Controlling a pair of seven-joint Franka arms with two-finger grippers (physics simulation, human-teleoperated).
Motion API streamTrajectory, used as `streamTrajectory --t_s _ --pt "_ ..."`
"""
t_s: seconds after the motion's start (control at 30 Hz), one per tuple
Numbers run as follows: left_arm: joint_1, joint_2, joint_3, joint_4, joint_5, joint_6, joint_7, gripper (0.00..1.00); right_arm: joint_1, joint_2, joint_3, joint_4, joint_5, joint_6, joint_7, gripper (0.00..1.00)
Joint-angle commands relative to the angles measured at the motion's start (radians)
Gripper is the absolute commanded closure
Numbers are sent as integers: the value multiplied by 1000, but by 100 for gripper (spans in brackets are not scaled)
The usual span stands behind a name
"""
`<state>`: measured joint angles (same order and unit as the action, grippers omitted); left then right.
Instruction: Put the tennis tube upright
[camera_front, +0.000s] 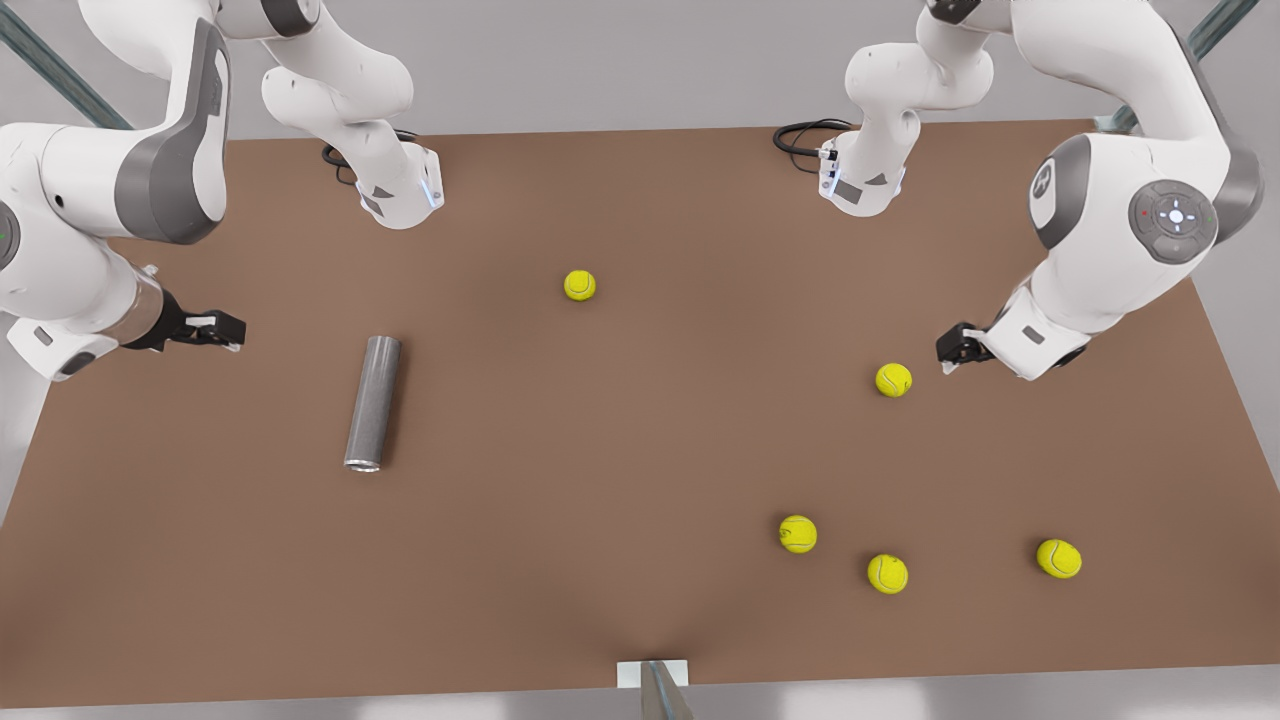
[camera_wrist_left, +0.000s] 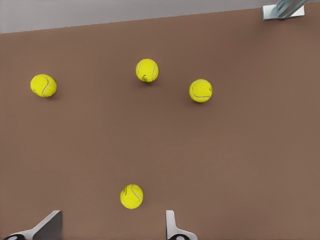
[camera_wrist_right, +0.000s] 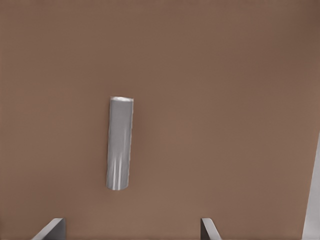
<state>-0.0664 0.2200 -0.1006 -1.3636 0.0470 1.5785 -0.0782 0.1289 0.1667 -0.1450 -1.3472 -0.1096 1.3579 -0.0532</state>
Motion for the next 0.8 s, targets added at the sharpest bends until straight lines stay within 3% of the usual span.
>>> streamTrajectory --t_s 0.0,0.07,0.2,0.57,0.77 --pt "0 5 -1 1 7 25 -21 0 0 -1 -1 0 1 7 4 0" --pt "0 5 -1 1 7 25 -23 0 0 4 -1 0 2 7 4 0" --pt "2 7 7 0 8 23 -25 0 0 181 -1 -59 102 35 90 0" --pt "5 38 13 -9 8 21 -103 0 0 97 5 -656 102 875 130 0" --pt "5 44 13 -9 8 20 -104 0 8 139 12 -745 133 955 217 0"
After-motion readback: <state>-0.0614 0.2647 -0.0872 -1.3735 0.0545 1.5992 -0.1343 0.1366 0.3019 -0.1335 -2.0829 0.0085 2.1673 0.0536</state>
